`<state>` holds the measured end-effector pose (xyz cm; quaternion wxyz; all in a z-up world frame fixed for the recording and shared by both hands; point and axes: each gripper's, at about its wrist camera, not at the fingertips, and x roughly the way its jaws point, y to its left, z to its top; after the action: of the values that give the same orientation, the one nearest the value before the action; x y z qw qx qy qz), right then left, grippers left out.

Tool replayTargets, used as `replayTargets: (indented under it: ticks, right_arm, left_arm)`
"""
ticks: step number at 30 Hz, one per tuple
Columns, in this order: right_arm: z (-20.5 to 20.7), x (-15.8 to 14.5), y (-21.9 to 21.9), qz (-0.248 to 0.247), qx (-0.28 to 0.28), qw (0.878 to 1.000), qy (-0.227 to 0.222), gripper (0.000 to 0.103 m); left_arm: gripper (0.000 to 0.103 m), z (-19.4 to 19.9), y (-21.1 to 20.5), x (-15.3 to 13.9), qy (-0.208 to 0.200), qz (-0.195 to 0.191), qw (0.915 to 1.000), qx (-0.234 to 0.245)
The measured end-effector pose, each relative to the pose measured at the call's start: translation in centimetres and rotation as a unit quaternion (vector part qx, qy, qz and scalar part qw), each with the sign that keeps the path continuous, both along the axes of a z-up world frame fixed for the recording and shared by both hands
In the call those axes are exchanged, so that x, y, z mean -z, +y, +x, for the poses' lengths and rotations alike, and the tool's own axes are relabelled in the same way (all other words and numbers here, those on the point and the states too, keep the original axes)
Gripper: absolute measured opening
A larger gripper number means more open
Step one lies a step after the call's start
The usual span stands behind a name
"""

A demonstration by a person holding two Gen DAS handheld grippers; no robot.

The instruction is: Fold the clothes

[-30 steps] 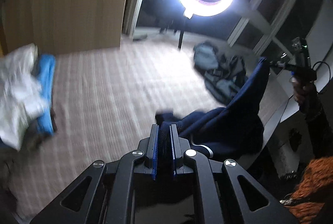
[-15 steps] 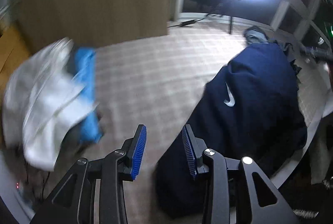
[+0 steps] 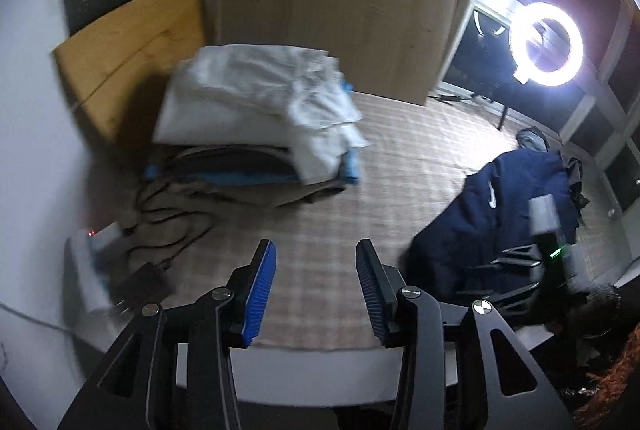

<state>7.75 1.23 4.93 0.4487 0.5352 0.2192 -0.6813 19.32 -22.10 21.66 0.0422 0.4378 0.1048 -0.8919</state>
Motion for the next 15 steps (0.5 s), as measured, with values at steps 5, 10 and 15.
replayTargets:
  ticks: [5,10,15]
  right_arm:
    - [3.1,3.5,-3.7,0.072,-0.049,0.993,0.085,0.051]
    - [1.4,1.1,-1.4,0.02,-0.007,0.998,0.065,0.002]
    - [-3.4,-6.3,8.7,-0.078,0.138,0.985,0.063,0.002]
  left_arm:
    - [0.04,1.2,-2.3,1.0,-0.002,0.01,0.9998,-0.017]
    - [0.04,-0.1,-1.1,0.7,0.006,0.004,0.9999,0.014]
    - [0.04,-4.3,2.9,0.5,0.012,0.005,0.9964,0.084]
